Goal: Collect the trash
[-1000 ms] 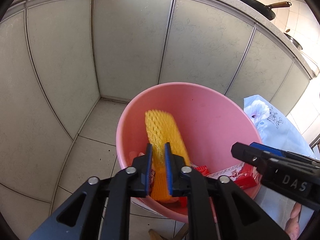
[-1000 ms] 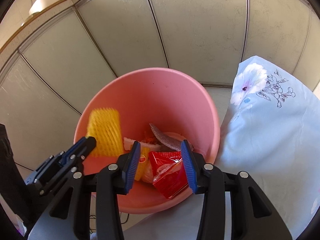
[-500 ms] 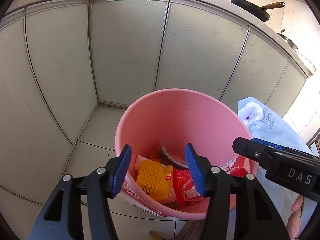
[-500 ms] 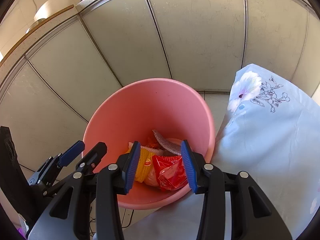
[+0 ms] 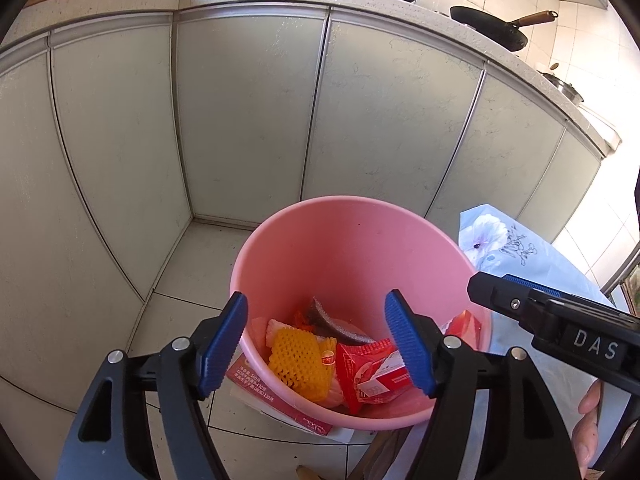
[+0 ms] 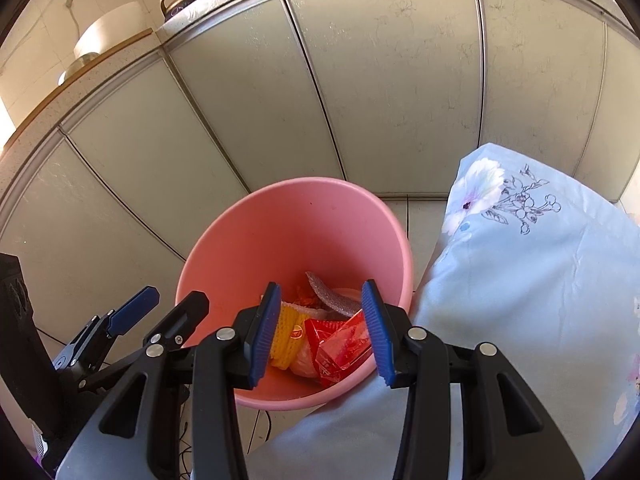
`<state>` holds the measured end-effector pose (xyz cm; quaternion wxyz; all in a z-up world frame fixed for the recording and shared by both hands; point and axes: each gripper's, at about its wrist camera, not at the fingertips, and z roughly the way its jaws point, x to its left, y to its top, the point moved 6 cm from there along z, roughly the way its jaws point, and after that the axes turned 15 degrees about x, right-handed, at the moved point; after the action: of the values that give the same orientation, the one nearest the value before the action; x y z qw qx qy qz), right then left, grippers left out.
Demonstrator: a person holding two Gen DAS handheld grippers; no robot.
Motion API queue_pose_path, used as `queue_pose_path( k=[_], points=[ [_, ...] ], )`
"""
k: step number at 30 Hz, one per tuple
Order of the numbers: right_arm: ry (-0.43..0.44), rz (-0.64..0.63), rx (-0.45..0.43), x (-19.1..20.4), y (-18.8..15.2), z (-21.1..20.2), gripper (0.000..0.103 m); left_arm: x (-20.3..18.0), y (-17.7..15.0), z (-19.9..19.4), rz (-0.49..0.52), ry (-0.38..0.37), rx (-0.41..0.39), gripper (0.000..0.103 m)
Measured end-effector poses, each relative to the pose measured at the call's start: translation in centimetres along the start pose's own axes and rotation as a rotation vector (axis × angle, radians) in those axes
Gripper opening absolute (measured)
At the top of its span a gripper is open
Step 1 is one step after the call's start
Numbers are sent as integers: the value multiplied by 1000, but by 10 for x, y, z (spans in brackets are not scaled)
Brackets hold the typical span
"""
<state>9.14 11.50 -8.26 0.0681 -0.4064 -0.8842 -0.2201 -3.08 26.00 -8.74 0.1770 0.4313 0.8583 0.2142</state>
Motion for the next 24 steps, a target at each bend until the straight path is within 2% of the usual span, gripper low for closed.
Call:
queue_pose_path(
  k=[4,11,22,24],
  points=[
    [5,-8,-13,1,0,-5,43,-2,1,-6,3,-9,-9,75],
    [23,-22,-50,3,-1,-17,43,-2,2,-14,6,-17,-24,76],
    [-33,-68,-150,2,-15,-44,43,-1,0,-36,8,-25,-58,76],
    [-44,-69,-153,2,-19,-48,50,-1,-1,-40,4,-29,-58,76]
  ],
)
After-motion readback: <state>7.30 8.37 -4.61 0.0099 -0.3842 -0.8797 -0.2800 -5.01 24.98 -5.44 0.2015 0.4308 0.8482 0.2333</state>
